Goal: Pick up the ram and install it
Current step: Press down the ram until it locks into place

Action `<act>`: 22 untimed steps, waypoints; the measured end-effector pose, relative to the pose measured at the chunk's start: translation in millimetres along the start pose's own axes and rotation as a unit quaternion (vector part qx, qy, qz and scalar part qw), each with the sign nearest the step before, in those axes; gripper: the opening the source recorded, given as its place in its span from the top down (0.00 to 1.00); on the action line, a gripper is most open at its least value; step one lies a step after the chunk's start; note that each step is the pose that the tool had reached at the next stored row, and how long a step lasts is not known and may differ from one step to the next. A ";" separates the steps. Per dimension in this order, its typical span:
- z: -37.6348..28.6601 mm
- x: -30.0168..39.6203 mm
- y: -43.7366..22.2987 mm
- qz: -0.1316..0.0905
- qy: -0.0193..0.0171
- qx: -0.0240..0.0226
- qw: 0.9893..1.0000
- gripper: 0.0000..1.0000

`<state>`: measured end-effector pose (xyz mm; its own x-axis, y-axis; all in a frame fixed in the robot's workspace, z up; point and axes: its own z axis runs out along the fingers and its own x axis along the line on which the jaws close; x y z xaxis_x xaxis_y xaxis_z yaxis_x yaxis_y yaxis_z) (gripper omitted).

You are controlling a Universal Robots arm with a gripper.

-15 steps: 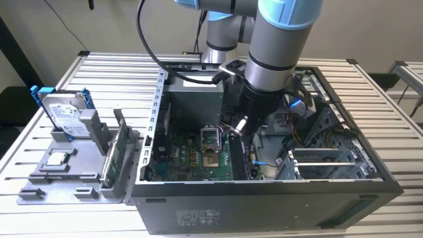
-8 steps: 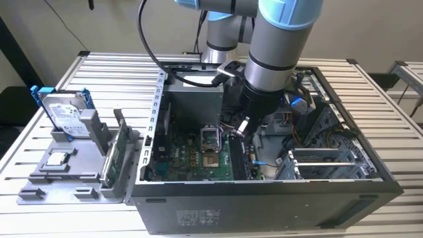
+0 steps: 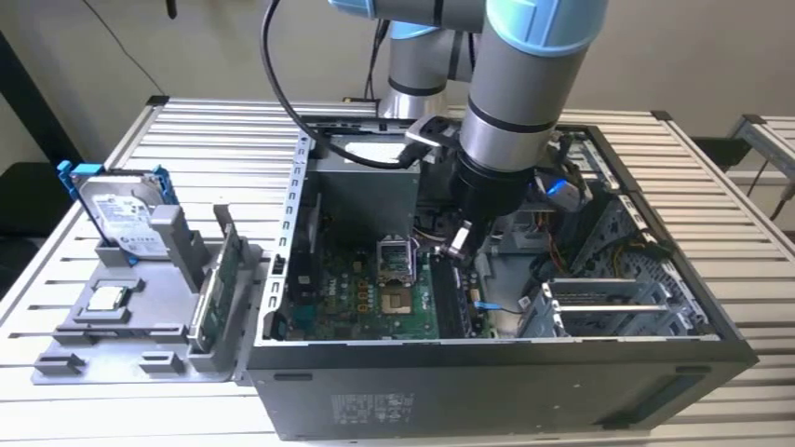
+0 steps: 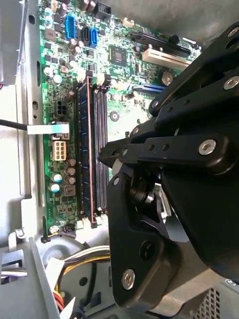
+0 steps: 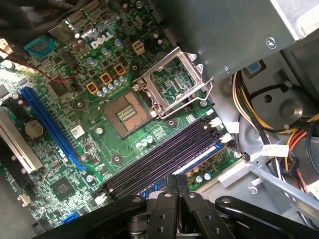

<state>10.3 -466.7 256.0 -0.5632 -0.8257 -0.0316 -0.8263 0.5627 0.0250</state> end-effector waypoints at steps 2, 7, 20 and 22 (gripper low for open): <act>0.0 0.0 0.0 -0.005 0.000 0.000 1.000 0.89; 0.0 0.0 0.0 -0.016 0.000 0.000 1.000 0.89; 0.0 0.0 0.0 -0.103 0.002 -0.003 0.995 0.89; 0.0 0.0 0.0 -0.121 0.003 -0.003 0.993 0.89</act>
<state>10.4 -466.7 256.0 -0.3488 -0.9366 -0.0322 -0.9371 0.3482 0.0234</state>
